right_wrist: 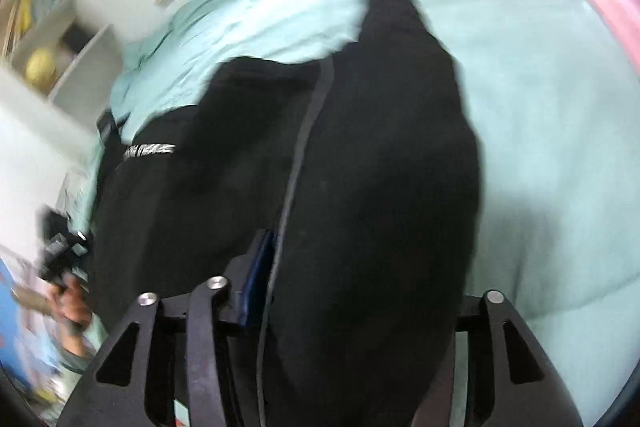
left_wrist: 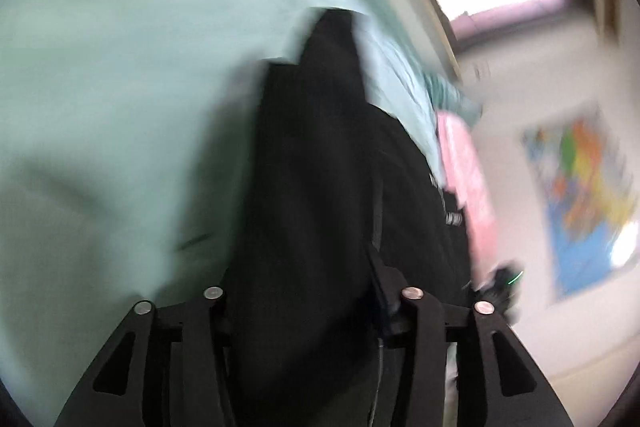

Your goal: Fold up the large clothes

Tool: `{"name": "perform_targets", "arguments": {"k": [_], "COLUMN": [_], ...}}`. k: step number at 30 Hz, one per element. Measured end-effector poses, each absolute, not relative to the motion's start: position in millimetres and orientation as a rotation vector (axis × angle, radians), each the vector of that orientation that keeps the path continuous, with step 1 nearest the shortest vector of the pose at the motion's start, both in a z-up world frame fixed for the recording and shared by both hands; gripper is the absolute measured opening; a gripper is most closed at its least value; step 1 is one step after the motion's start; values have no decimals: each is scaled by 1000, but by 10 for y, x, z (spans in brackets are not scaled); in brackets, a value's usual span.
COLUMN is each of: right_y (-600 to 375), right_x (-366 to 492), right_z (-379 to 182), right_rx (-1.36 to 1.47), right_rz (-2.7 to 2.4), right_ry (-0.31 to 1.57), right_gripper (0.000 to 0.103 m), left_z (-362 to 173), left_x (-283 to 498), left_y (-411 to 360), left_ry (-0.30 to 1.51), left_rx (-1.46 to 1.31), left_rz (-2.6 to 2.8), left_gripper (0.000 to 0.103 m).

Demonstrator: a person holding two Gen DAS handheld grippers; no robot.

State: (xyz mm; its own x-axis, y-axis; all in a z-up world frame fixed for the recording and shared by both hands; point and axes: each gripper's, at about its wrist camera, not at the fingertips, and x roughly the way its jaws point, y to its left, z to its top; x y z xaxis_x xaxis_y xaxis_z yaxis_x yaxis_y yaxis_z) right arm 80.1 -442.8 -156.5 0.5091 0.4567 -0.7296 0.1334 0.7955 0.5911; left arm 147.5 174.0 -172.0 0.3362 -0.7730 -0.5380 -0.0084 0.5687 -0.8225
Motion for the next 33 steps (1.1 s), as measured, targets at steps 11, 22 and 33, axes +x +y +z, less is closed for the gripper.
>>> {"name": "perform_targets", "arguments": {"k": [11, 22, 33], "right_y": [-4470, -2698, -2952], "right_x": [392, 806, 279], "right_z": [-580, -1106, -1122], "right_rx": [453, 139, 250], "right_rz": [61, 143, 23], "right_ry": [857, 1059, 955], "right_gripper": [64, 74, 75], "left_z": [-396, -954, -898], "left_x": [954, 1158, 927], "left_y": [1708, -371, -476], "left_ry": [854, 1033, 933], "left_rx": [-357, -10, 69], "left_rz": [-440, -448, -259], "left_gripper": [55, 60, 61]}}
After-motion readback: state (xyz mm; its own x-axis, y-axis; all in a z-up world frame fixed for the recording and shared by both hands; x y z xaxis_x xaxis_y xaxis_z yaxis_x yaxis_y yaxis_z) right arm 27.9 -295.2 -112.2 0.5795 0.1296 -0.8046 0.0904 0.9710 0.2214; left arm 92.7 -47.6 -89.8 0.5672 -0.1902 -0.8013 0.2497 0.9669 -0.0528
